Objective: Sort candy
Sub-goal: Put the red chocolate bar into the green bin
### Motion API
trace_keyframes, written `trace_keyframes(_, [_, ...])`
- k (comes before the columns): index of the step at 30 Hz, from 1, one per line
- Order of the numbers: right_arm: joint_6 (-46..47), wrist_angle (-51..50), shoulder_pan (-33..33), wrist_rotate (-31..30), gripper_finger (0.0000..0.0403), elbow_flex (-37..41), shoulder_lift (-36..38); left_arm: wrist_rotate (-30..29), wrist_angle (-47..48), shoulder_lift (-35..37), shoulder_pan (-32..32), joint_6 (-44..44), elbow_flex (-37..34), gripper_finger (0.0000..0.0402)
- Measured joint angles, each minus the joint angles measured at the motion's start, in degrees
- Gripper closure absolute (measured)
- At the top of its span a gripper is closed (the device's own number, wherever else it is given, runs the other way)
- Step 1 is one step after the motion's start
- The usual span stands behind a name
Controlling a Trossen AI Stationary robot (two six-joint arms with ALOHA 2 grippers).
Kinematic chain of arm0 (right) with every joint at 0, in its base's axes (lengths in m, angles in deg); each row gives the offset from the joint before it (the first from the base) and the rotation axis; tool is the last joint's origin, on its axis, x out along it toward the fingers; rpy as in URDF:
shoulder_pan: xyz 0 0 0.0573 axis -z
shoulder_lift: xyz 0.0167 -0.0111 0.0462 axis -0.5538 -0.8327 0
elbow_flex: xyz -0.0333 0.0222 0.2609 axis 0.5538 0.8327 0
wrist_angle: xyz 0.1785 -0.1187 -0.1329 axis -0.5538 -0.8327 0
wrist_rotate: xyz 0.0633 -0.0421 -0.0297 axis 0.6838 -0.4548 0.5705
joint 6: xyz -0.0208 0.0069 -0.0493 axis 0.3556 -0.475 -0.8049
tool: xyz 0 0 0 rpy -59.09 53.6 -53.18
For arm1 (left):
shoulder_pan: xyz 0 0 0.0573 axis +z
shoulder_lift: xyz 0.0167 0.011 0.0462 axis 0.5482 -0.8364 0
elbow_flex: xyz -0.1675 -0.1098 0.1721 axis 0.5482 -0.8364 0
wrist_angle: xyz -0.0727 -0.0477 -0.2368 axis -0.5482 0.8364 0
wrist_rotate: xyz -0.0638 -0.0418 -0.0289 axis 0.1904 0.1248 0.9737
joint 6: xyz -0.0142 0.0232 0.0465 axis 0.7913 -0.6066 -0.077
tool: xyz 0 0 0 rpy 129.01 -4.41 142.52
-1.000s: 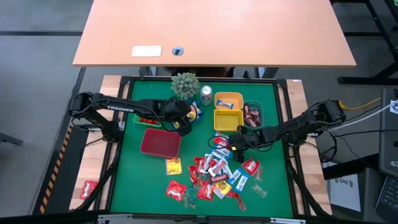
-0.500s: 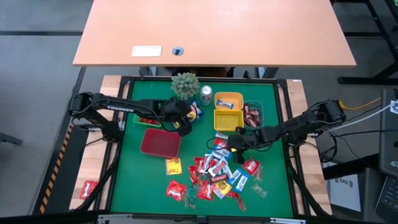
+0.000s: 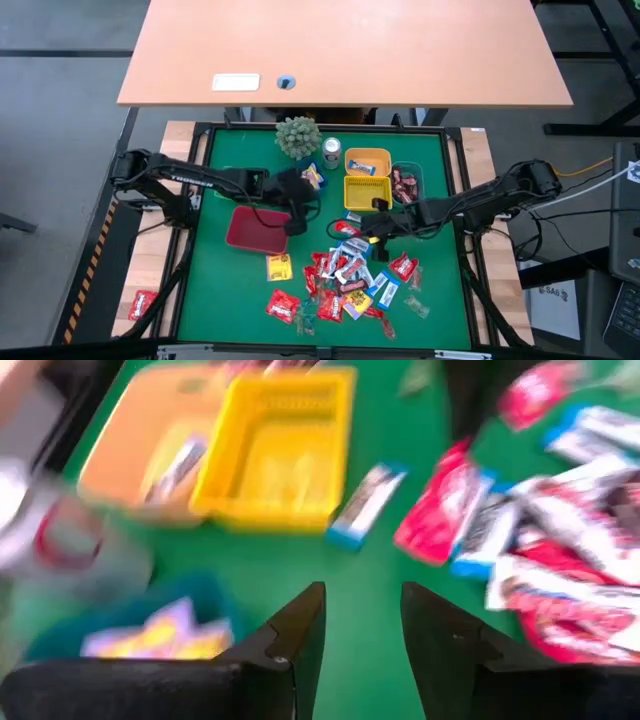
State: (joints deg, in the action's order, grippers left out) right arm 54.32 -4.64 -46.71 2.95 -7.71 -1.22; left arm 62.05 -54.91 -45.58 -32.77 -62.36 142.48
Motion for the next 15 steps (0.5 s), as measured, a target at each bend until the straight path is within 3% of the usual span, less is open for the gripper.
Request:
trace_keyframes(8, [-9.38,-0.17,0.00,-5.80,0.0400,-3.93,-0.01,0.78,-6.49,0.00,-3.87,-9.51,0.00,0.0282])
trace_keyframes(15, [-16.11,0.52,-0.02,-9.03,0.0401,-7.04,-0.01,-1.84,-9.01,0.00,-5.40,-7.32,0.00,0.0252])
